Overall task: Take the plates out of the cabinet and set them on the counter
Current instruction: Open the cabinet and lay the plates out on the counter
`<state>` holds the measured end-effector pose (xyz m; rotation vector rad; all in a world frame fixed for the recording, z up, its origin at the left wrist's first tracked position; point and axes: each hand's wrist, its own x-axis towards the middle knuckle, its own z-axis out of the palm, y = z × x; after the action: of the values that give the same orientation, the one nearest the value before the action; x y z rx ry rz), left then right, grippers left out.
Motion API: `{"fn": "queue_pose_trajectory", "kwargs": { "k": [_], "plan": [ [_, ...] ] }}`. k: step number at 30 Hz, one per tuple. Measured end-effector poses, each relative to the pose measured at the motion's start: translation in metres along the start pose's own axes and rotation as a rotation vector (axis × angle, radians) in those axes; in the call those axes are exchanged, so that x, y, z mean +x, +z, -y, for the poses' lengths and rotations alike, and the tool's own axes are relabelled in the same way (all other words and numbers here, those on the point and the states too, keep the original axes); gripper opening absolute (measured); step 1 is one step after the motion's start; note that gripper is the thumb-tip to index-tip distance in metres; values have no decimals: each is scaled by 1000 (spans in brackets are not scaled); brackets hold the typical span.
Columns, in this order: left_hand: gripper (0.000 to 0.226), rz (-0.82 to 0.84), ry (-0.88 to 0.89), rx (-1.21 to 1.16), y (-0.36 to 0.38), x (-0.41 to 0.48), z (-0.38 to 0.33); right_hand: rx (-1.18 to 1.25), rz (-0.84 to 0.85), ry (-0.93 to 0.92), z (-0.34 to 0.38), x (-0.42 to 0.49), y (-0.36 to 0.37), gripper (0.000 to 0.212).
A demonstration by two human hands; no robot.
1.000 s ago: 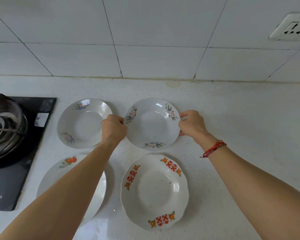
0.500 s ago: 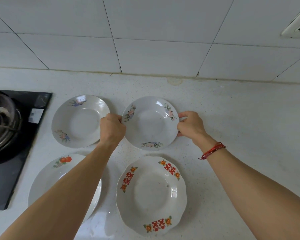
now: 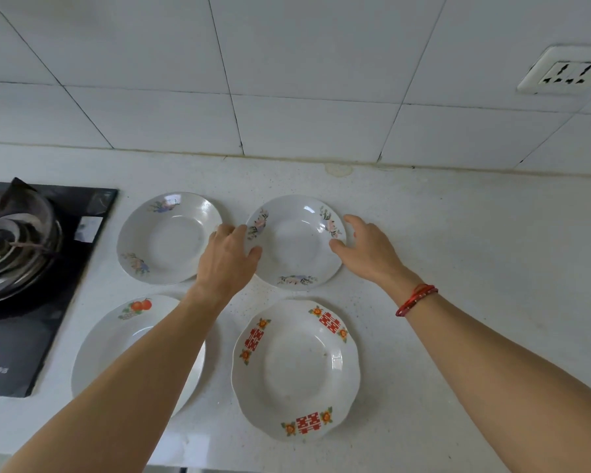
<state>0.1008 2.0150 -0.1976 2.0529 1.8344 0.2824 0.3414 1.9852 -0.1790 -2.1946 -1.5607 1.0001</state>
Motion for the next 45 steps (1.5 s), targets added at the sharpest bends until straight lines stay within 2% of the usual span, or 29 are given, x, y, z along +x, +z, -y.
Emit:
{"fn": "queue_pose_trajectory", "kwargs": {
  "k": [3, 8, 14, 27, 35, 40, 45],
  "plan": [
    [53, -22, 76, 57, -8, -17, -1, -120, -4, -65, 3, -19, -1, 70],
    [68, -59, 161, 115, -23, -48, 0, -325, -72, -139, 8, -59, -7, 65],
    [91, -62, 161, 163, -36, -86, 6, -444, -139, -226, 8, -96, -9, 67],
    [88, -136, 141, 198, -49, -142, -8, -485, -189, -295, 0, -134, -16, 67],
    [87, -124, 160, 210, -48, -183, -1, -503, -200, -255, -12, -175, -8, 67],
    [80, -127, 213, 193, -49, -223, 8, -485, -227, -205, -20, -219, 4, 68],
    [90, -80, 254, 177, -56, -282, 27, -487, -268, -163, -23, -291, 24, 67]
  ]
}}
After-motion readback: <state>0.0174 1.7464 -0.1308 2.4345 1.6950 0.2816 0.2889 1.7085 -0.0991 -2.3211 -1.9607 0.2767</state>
